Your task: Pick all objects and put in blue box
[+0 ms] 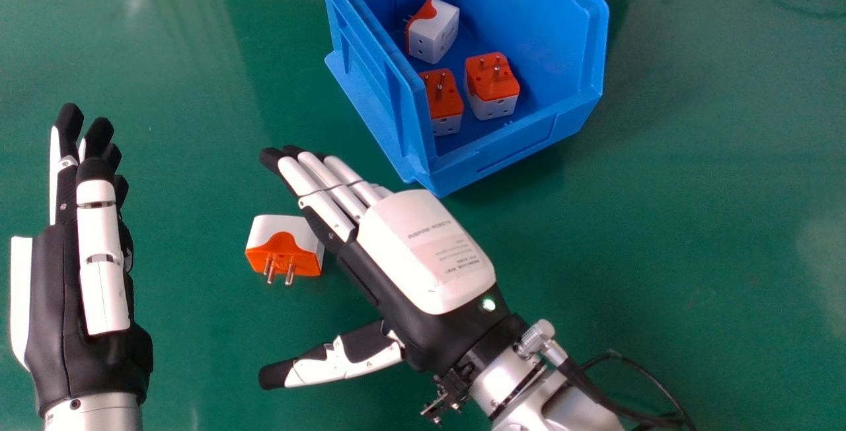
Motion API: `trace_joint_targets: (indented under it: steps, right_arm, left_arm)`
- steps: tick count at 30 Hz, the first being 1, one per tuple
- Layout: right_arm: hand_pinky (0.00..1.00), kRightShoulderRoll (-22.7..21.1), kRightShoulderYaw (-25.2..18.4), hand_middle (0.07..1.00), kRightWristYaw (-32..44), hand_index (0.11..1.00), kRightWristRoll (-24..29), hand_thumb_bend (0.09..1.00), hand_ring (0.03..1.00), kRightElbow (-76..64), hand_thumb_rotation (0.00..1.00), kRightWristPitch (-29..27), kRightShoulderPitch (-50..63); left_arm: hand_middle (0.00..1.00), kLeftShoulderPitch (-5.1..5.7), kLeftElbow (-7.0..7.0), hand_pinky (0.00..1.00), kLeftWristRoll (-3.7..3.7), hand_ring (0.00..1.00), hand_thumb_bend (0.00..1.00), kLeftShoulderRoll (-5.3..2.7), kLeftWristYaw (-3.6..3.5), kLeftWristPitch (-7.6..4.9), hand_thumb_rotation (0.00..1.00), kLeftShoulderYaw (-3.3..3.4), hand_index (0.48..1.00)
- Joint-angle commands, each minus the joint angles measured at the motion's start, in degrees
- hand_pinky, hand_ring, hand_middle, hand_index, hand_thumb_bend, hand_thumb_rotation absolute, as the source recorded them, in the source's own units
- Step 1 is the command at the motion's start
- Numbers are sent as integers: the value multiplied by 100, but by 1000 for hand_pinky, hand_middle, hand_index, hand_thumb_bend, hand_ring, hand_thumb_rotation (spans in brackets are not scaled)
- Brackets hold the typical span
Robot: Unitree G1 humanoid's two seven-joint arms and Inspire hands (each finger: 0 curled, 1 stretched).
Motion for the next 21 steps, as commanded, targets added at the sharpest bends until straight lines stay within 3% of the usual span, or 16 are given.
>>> trace_joint_targets:
  steps: [1,8,13,15,21]
  right_arm:
    - [854,69,90,997,-55,996,-71,719,993,-134,538,90,1]
    - [840,137,362,1000,-216,999,-405,685,987,46,492,519,7]
    - [820,159,472,1000,-131,1000,-415,645,974,164,443,685,-87]
    - [805,180,484,1000,-216,999,-422,627,963,303,416,691,-169]
    - [774,321,501,982,-292,977,-418,597,929,642,363,830,-457]
  left_arm:
    - [972,18,-67,1000,-27,983,273,55,-9,-104,1000,41,982]
    - [974,47,-83,1000,-64,985,273,32,-21,-100,1000,29,985]
    - [974,76,-105,1000,-23,985,272,9,-7,-127,1000,27,986]
    - [972,90,-112,1000,-55,983,272,18,-40,-143,1000,29,984]
    - [973,121,-174,1000,-43,986,277,57,-49,-70,1000,50,984]
